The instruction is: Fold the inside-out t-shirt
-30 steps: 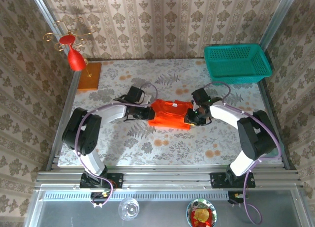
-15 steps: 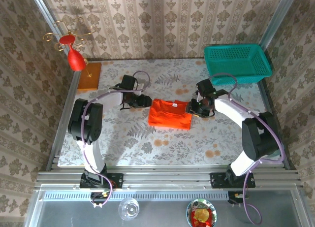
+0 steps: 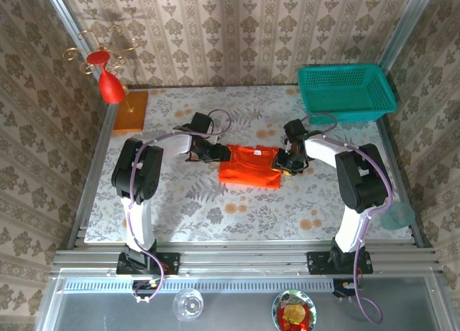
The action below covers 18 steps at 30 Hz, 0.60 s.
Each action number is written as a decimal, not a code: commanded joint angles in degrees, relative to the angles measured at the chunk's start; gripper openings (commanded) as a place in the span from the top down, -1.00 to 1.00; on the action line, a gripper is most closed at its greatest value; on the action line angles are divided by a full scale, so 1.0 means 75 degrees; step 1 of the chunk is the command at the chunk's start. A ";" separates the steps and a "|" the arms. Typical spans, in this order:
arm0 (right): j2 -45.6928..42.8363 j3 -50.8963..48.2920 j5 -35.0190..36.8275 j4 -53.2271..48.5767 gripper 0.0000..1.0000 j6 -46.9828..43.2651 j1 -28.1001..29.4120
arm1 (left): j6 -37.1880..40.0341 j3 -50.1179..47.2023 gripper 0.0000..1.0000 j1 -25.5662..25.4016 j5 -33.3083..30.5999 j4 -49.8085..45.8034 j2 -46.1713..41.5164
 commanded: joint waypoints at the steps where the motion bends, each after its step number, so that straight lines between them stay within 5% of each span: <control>1: 0.0350 -0.0090 0.0064 0.0405 0.27 -0.0054 -0.0005 | 0.0026 0.0107 0.06 -0.0288 0.0106 -0.0220 0.0257; 10: 0.0267 -0.0241 0.0040 0.0488 0.28 -0.0039 -0.0012 | 0.0048 0.0276 0.22 -0.0516 0.0098 -0.0312 0.0336; 18: -0.0085 -0.0189 0.0120 0.0311 0.28 -0.0028 -0.0015 | 0.0183 0.0308 0.83 -0.0435 -0.0141 -0.0554 0.0278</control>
